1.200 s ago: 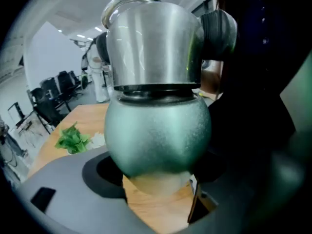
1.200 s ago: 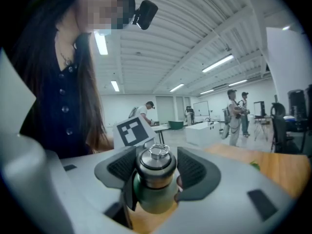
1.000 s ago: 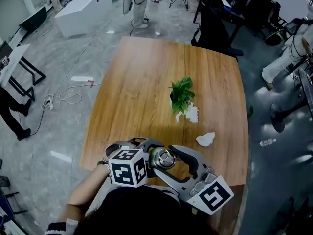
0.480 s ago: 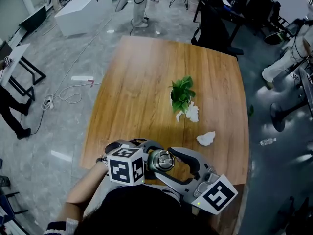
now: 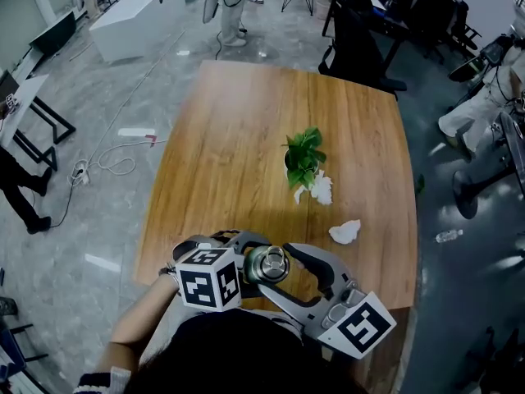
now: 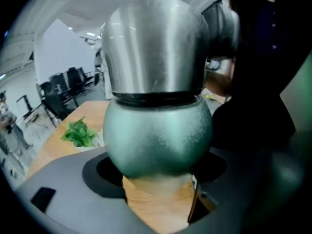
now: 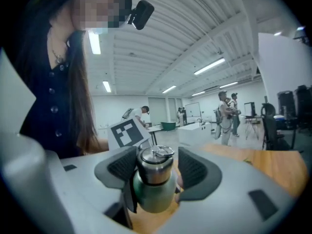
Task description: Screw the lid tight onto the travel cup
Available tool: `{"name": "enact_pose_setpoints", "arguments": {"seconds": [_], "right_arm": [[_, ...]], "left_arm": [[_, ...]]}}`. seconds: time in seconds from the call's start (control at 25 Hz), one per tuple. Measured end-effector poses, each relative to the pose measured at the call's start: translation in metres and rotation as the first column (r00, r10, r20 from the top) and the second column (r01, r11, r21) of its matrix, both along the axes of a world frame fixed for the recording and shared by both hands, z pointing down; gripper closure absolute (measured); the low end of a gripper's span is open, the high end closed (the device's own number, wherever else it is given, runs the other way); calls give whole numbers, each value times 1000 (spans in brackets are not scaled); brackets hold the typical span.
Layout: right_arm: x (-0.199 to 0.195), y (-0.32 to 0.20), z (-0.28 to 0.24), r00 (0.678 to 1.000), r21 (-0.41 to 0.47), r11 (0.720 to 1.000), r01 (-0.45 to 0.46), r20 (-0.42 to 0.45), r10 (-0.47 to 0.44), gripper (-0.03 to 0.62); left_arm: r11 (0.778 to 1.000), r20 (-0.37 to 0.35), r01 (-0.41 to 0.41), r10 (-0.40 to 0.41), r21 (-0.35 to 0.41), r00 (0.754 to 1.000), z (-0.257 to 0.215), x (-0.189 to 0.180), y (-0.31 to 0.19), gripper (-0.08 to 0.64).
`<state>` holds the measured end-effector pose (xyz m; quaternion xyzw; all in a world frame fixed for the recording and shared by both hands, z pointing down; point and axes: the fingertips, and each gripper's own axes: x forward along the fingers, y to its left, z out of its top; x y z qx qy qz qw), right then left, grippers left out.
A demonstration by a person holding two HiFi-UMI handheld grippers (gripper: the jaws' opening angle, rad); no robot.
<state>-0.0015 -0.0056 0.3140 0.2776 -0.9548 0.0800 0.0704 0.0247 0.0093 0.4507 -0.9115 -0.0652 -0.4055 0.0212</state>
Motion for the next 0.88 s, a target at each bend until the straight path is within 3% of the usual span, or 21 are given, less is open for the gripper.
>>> {"name": "enact_pose_setpoints", "arguments": {"seconds": [0.08, 0.16, 0.28, 0.44, 0.52, 0.6, 0.72, 0.8, 0.88], "right_arm": [[-3, 7, 3, 998, 10, 999, 51, -28, -51, 328], [-4, 6, 8, 998, 33, 999, 38, -60, -36, 328], [0, -7, 10, 996, 21, 997, -74, -56, 75, 328], [5, -21, 3, 983, 6, 983, -181, -5, 181, 328], [3, -16, 0, 991, 3, 991, -136, 11, 136, 328], [-1, -5, 0, 999, 0, 999, -37, 6, 37, 328], [-6, 7, 6, 998, 1, 998, 58, -35, -57, 328], [-5, 4, 10, 998, 10, 999, 32, -58, -31, 328], [0, -7, 13, 997, 4, 999, -53, -48, 53, 328]], "left_arm": [[997, 36, -81, 81, 5, 996, 3, -6, 8, 163], [997, 67, -76, 74, 25, 995, 8, -8, 5, 163], [997, 53, 50, -53, 50, 997, 9, -5, -11, 163], [970, 2, 232, -233, 66, 972, 2, 2, -29, 163], [981, -12, 191, -191, 46, 982, 1, 5, -22, 163], [998, -5, 61, -61, 34, 998, 1, 3, -6, 163], [996, 52, -73, 71, 52, 996, 5, -5, 5, 163], [996, 71, -54, 49, 71, 996, 8, -7, -1, 163], [996, 56, 35, -40, 77, 998, 9, -4, -13, 163]]}}
